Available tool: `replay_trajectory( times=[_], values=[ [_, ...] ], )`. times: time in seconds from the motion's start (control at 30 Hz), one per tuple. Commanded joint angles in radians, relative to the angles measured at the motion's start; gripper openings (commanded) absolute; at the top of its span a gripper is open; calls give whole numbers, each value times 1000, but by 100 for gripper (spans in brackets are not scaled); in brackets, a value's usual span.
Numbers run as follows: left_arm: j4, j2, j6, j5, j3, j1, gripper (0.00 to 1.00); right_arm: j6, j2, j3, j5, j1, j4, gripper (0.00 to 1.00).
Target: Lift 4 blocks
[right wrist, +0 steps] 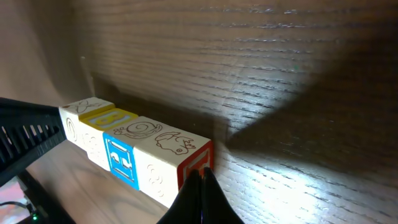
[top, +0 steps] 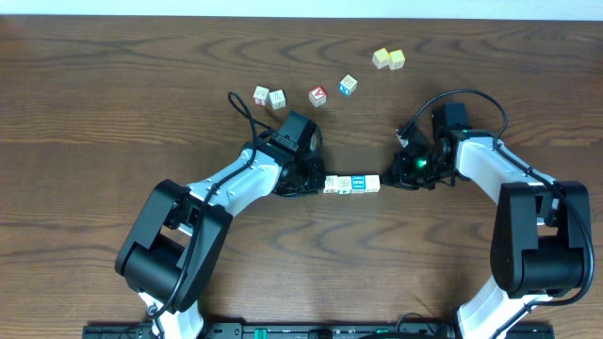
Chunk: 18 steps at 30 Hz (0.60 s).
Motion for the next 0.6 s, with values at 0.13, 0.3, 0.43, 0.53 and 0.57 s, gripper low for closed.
replay_trajectory(
  times=[0.13,0.3,0.43,0.53,0.57],
  values=[
    [26,5,27,8,0,-2,7,-16,3,-5,-26,8,-1,1],
    [26,5,26,9,0,-2,7,-16,3,-5,-26,8,-1,1],
    [25,5,26,10,0,-2,7,-13,3,-5,-26,10,-6,1],
    [25,5,26,13,0,-2,7,5,3,-5,-35,10,-9,1],
    [25,5,26,13,0,-2,7,11,3,-5,-42,11,-9,1]
  ],
)
